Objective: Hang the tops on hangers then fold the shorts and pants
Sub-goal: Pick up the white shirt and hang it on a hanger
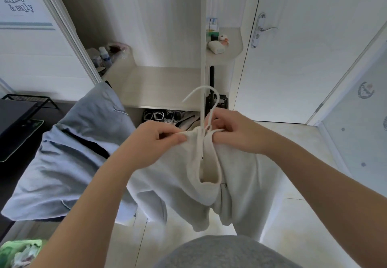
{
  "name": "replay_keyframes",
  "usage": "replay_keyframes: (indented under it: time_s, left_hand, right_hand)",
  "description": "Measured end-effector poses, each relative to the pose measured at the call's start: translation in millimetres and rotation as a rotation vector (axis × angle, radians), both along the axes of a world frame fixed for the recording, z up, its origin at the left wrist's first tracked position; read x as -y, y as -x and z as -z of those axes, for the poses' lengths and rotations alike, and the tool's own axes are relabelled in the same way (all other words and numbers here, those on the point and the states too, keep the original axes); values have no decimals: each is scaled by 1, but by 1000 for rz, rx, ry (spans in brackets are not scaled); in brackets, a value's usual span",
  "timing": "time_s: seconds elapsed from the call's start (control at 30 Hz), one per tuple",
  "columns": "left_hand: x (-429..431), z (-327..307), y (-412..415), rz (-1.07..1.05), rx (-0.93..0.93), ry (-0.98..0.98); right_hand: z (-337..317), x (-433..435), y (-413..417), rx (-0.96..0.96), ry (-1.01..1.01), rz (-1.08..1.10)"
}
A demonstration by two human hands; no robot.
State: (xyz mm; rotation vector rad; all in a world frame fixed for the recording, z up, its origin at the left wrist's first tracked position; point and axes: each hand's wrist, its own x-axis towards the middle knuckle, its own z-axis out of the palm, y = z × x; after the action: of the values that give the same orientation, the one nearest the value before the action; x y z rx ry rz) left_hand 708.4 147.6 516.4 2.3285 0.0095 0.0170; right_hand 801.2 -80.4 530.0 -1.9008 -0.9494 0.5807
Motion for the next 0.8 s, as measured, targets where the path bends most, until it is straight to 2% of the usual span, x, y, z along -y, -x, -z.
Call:
replay_keyframes:
  time_s: [0.1, 0.2, 0.43, 0.57, 0.8]
  left_hand:
    - [-18, -1, -3, -68, 10, -41]
    - [-35, -3, -2, -134, 48, -65]
    - [-29, 1, -5, -210, 194, -66]
    - [-31, 3, -3, -203, 171, -52]
    - [-31, -2, -3, -213, 249, -81]
  right_hand:
    - [-9, 14, -14, -7, -21, 80]
    - [-11, 27, -26, 74, 14, 172]
    - [-8, 24, -27, 217, 117, 175]
    - [-8, 23, -26, 220, 86, 202]
    - [-4, 22, -20, 252, 19, 248]
